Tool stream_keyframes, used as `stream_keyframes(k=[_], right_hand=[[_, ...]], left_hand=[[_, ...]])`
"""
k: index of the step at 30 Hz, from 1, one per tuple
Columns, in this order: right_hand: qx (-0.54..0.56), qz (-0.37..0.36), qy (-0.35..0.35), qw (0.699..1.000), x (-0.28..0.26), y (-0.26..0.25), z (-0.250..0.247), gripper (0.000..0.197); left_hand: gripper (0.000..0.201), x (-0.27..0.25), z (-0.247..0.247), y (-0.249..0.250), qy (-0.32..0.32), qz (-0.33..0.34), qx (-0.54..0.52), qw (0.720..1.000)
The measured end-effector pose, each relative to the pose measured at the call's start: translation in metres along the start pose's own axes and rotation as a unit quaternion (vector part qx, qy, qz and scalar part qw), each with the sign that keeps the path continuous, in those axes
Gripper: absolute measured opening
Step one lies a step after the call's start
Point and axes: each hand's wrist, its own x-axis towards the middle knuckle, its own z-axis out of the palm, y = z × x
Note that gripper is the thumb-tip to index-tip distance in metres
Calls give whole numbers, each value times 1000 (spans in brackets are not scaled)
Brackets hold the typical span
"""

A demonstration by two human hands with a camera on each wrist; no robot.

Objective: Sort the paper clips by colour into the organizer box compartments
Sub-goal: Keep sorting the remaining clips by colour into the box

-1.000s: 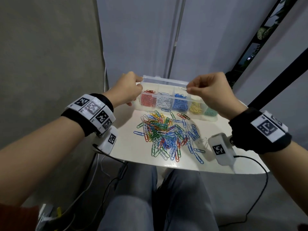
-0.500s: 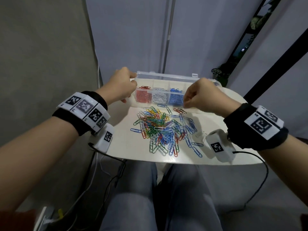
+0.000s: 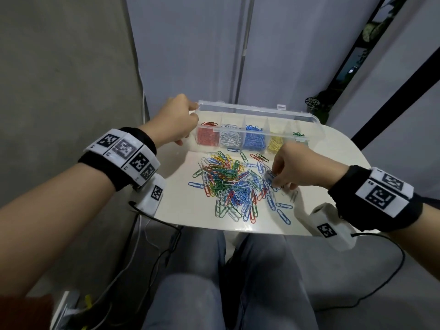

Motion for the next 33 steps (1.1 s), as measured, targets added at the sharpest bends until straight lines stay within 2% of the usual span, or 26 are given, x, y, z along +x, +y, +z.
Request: stream_keyframes(k=[3,6,8,12,16,22,28,30,33], right_hand=[[-36,-25,22,999,2,-2,4,10],[-17,-27,14,999,2,-2,6,4],[10,-22,23,999,4,0,6,7],[131,-6,41,991,6,7,-2,4],[271,12,36,962,6,9,-17,9],[393,9,50,918,4,3,-35,10],[428,-47,127,894,20,-24,-54,11],[414,-58,150,896,31,-34,-57,10],[378,-33,180,908,47,-40,-57,12]], left_hand=[[48,-1,0,1,-2,4,1,1000],[48,-3,-1,2,-2,6,2,1000],[48,-3,0,2,-1,7,3,1000],[48,-4,0,3,0,3,6,1000],[48,-4,-1,3,0,3,0,1000],[48,-4,0,3,4,-9,1,1000],[48,-6,-1,4,7,5,14,1000],[48,-5,-1,4,5,3,12,1000],[48,-4,-2,3,1,-3,10,1000]])
